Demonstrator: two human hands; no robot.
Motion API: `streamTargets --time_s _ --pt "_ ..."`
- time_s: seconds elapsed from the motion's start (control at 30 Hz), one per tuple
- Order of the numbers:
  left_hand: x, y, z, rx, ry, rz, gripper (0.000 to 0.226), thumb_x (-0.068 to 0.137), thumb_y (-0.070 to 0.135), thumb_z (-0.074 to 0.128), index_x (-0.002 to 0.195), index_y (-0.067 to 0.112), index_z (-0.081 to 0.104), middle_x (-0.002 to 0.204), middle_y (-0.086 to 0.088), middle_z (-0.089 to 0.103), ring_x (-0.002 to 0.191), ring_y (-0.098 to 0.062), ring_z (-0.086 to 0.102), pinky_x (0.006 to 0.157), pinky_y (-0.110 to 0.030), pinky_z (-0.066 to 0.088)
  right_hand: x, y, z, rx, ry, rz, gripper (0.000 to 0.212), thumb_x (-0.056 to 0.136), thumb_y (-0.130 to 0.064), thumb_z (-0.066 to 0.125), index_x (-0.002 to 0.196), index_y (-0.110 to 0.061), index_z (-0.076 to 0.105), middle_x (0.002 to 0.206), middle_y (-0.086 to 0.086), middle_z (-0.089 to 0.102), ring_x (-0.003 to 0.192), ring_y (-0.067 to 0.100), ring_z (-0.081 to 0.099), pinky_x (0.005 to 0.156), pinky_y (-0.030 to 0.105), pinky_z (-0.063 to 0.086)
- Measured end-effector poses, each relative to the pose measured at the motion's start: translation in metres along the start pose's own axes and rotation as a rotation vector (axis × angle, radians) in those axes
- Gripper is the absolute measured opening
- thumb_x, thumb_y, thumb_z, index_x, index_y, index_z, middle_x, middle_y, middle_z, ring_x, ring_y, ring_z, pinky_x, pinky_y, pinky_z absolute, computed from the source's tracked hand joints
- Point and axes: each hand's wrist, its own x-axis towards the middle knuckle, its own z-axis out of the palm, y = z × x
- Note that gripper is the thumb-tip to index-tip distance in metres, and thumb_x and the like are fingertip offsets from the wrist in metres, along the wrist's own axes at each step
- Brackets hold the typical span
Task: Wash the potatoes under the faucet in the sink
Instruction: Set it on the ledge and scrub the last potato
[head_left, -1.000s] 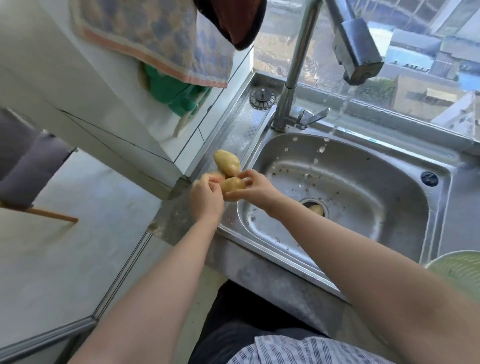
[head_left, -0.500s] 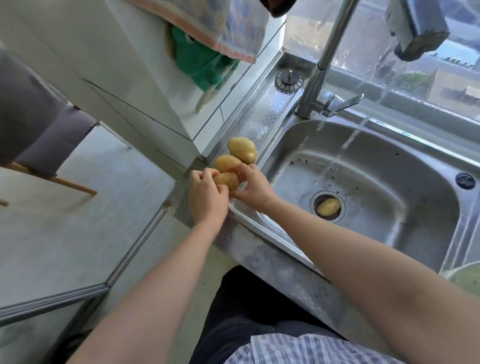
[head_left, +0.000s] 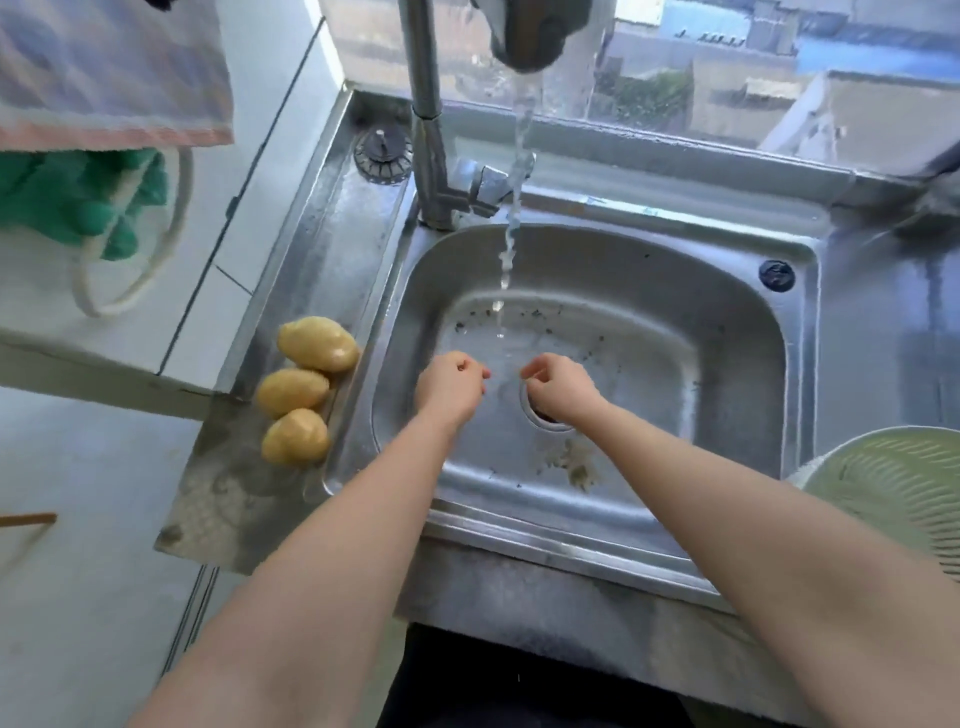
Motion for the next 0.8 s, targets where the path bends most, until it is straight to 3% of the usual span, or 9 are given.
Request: streamTargets --time_s 0.07,0.13,0.23,0.37,0.5,0.6,0.7,0.8 --pt "0.024 -0.003 0.014 -0.097 -0.055 -0.082 0.031 0.092 0.011 0.044 0.066 0.018 0.06 0.062 -0.003 0.059 0.048 -0.013 0.054 0.051 -0.021 0.042 0.017 0.021 0.004 -0.115 -0.013 0.037 0.039 0.087 -0.005 0.046 0.123 -0.011 0.061 0.121 0.014 0.062 0.113 0.034 0.058 0.085 0.035 0.046" --pt "0.044 -0.005 0.023 -0.141 -0.089 -0.138 0.029 0.094 0.009 0.045 0.068 0.015 0.057 0.057 -0.004 0.057 0.037 -0.009 0.047 0.037 -0.015 0.033 0.029 0.038 0.009 -0.217 -0.041 0.003 0.044 0.088 -0.004 0.051 0.13 -0.013 0.055 0.135 0.013 0.054 0.124 0.034 0.051 0.096 0.037 0.044" --pt "0.065 -0.008 0.031 -0.184 -0.089 -0.165 0.026 0.095 0.006 0.043 0.074 0.011 0.059 0.047 0.0 0.057 0.024 0.0 0.042 0.029 -0.011 0.029 0.038 0.058 0.018 -0.4 -0.065 -0.071 0.049 0.091 -0.008 0.053 0.139 -0.017 0.046 0.148 0.009 0.04 0.138 0.031 0.033 0.107 0.039 0.035" --pt "0.072 -0.006 0.038 -0.266 -0.122 -0.184 0.029 0.097 0.005 0.04 0.072 0.012 0.054 0.066 -0.007 0.052 0.024 0.0 0.041 0.03 -0.01 0.027 0.046 0.068 0.031 -0.682 -0.003 -0.113 0.054 0.088 -0.004 0.057 0.14 -0.014 0.043 0.15 0.014 0.027 0.138 0.036 0.025 0.106 0.041 0.032" --pt "0.077 0.007 0.046 -0.266 -0.226 -0.227 0.026 0.099 0.012 0.039 0.079 0.013 0.056 0.071 -0.004 0.054 0.05 -0.012 0.043 0.049 -0.019 0.029 0.054 0.068 0.032 -0.784 0.039 -0.115 0.052 0.089 -0.003 0.055 0.138 -0.01 0.041 0.152 0.018 0.021 0.136 0.038 0.027 0.103 0.04 0.035" --pt "0.082 0.017 0.05 -0.275 -0.245 -0.228 0.028 0.099 0.016 0.036 0.081 0.014 0.058 0.074 -0.003 0.056 0.058 -0.014 0.044 0.054 -0.021 0.033 0.059 0.076 0.033 -0.845 0.057 -0.164 0.054 0.089 -0.008 0.057 0.139 -0.012 0.037 0.152 0.016 0.024 0.134 0.036 0.03 0.099 0.038 0.036" --pt "0.081 0.022 0.048 -0.26 -0.252 -0.245 0.028 0.098 0.018 0.036 0.08 0.017 0.058 0.078 -0.001 0.058 0.062 -0.013 0.047 0.058 -0.021 0.036 0.062 0.077 0.034 -0.779 0.09 -0.161 0.051 0.091 -0.021 0.06 0.136 -0.009 0.039 0.144 0.013 0.041 0.129 0.034 0.039 0.098 0.037 0.037" --pt "0.077 0.024 0.041 -0.278 -0.257 -0.255 0.028 0.099 0.018 0.037 0.08 0.017 0.058 0.078 0.0 0.056 0.063 -0.012 0.045 0.058 -0.022 0.034 0.06 0.066 0.032 -0.417 0.11 -0.006 0.049 0.093 -0.036 0.057 0.13 -0.007 0.045 0.134 0.014 0.052 0.122 0.034 0.048 0.095 0.039 0.038"
